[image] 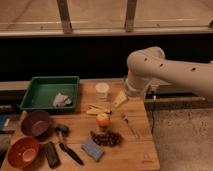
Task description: Place grapes in paper cup
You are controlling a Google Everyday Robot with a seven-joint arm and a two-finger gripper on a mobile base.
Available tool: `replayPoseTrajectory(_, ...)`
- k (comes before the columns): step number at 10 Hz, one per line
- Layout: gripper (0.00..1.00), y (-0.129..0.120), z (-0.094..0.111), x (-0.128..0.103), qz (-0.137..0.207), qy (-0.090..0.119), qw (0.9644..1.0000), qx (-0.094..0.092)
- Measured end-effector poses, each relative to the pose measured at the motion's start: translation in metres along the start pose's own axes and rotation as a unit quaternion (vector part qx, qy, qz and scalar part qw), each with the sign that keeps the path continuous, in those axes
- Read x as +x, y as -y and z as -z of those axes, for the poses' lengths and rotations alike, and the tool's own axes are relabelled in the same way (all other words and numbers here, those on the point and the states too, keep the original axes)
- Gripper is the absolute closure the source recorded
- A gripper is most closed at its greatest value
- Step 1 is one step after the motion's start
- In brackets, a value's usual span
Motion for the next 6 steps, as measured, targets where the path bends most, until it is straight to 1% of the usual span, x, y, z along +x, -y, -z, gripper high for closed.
replayPoseTrajectory(1,0.2,-0.003,-0.012,0.006,-0.001,-0.007,0.9999,-0.008)
replayPoseTrajectory(2,0.2,-0.008,-0.031,0.013,-0.001,-0.016,0.9997,-0.019)
replayPoseTrajectory(3,0.2,-0.015,-0.055,0.022,-0.001,-0.028,0.9991,-0.033)
replayPoseTrajectory(4,0.2,-0.024,-0.081,0.037,-0.005,-0.039,0.9976,-0.057)
replayPoseTrajectory(5,0.2,-0.024,-0.089,0.045,-0.01,-0.044,0.9969,-0.065)
replayPoseTrajectory(6,0.2,-0.025,-0.089,0.044,-0.009,-0.041,0.9969,-0.067)
